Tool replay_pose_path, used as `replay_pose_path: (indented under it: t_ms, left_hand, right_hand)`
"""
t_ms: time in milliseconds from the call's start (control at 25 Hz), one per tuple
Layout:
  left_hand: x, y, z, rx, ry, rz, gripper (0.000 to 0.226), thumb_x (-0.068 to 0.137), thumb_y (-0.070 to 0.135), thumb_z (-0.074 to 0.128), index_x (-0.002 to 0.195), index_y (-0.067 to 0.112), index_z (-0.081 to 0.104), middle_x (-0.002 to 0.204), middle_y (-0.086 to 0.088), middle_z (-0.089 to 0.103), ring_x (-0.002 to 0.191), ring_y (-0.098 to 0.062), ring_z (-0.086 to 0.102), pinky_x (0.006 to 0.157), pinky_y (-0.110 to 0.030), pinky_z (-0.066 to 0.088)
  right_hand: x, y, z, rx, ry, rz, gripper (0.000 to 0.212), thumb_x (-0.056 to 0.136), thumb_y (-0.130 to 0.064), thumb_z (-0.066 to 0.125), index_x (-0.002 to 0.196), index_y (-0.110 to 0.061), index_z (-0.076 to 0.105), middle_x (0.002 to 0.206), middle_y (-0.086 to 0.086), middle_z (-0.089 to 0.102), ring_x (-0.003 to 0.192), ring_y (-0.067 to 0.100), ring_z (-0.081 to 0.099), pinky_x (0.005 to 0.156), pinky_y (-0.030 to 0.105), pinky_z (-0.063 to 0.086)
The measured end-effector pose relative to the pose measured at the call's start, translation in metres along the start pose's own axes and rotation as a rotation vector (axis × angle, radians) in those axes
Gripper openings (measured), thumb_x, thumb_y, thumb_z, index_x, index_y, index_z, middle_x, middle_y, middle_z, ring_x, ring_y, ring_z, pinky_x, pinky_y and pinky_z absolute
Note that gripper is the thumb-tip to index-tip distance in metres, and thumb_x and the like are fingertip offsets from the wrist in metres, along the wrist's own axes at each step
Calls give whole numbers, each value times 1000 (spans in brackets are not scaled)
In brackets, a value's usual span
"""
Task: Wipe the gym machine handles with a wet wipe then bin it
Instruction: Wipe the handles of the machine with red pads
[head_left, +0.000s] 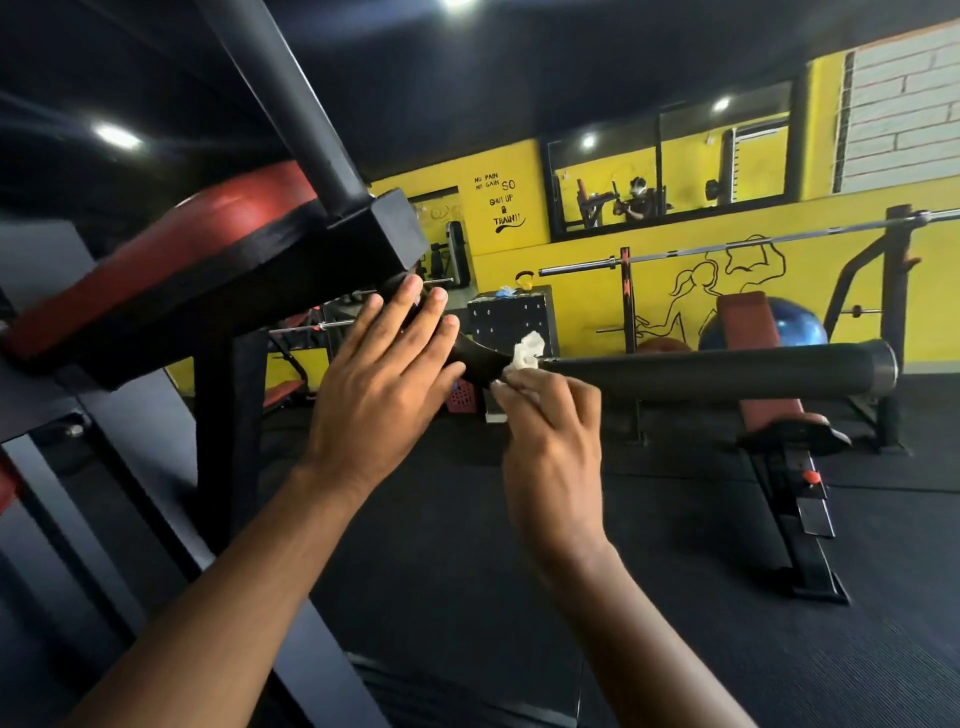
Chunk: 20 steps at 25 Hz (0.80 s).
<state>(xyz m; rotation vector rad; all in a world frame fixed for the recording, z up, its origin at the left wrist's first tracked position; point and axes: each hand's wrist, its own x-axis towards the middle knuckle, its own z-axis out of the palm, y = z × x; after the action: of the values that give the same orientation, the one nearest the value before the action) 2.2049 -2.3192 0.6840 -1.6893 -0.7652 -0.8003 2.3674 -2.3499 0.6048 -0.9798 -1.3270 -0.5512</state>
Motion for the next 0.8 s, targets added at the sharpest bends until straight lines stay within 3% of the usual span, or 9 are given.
replay_pose_path:
  t_ms: [80, 120, 280, 400, 480, 560, 640, 720, 800]
  left_hand:
    - [-1, 1, 3, -25, 14, -2, 39, 101, 30, 56, 131, 5, 61, 144, -12, 51, 141, -31, 37, 116, -50, 29]
    - [-2, 1, 4, -26, 19, 1, 39, 101, 30, 56, 131, 5, 61, 144, -12, 50, 141, -31, 38, 116, -50, 29]
    - [-4, -2, 6, -40, 43, 18, 39, 101, 30, 56, 130, 5, 62, 143, -12, 51, 140, -32, 39, 117, -51, 28]
    - [-3, -4, 5, -36, 47, 29, 38, 101, 31, 56, 130, 7, 62, 143, -11, 52, 140, -31, 39, 117, -51, 27]
    - [-3, -7, 6, -41, 60, 45, 38, 101, 30, 56, 129, 7, 63, 142, -11, 53, 139, -31, 40, 117, -51, 26]
    - [-3, -8, 8, -61, 82, 58, 37, 100, 30, 56, 129, 7, 63, 141, -10, 54, 139, -31, 41, 117, -52, 26]
    - [-2, -13, 8, -72, 94, 80, 36, 101, 29, 56, 129, 8, 63, 141, -9, 55, 138, -29, 42, 117, -52, 25]
    - [-3, -18, 10, -82, 105, 102, 36, 101, 29, 55, 130, 9, 63, 141, -8, 55, 139, -28, 42, 118, -52, 24]
    - [-4, -18, 12, -104, 123, 113, 35, 101, 29, 55, 129, 8, 63, 141, -10, 54, 139, -29, 40, 119, -51, 22]
  right_hand:
    - [-8, -4, 11, 151, 72, 72, 24, 89, 3, 62, 106, -6, 74, 112, 6, 66, 103, 21, 54, 88, 28, 49]
    - [-9, -12, 16, 288, 162, 212, 22, 86, 4, 67, 103, -7, 75, 110, 6, 66, 103, 18, 57, 88, 27, 50]
    - [0, -69, 26, 1176, 518, 1187, 16, 87, 4, 67, 97, -8, 70, 104, 10, 70, 101, 18, 68, 88, 28, 53]
    - [11, -81, 31, 1585, 557, 1623, 16, 93, -1, 60, 108, -1, 66, 99, 10, 70, 89, 15, 67, 87, 26, 56]
    - [18, -76, 37, 1779, 523, 1707, 16, 97, -2, 53, 107, 3, 65, 93, 12, 68, 83, 15, 68, 88, 29, 57]
    - [25, -74, 43, 2034, 501, 1675, 15, 98, -2, 47, 102, 0, 62, 90, 12, 66, 78, 15, 68, 85, 30, 58]
    - [28, -75, 44, 2182, 515, 1611, 24, 90, 1, 50, 113, 2, 59, 109, 16, 63, 96, 19, 67, 88, 34, 56]
    - [24, -71, 45, 2122, 558, 1607, 35, 85, 3, 53, 120, 4, 59, 122, 18, 61, 103, 23, 67, 88, 36, 55]
    - [17, -69, 42, 1992, 616, 1622, 28, 90, 4, 54, 116, 4, 62, 108, 19, 68, 89, 21, 72, 83, 31, 58]
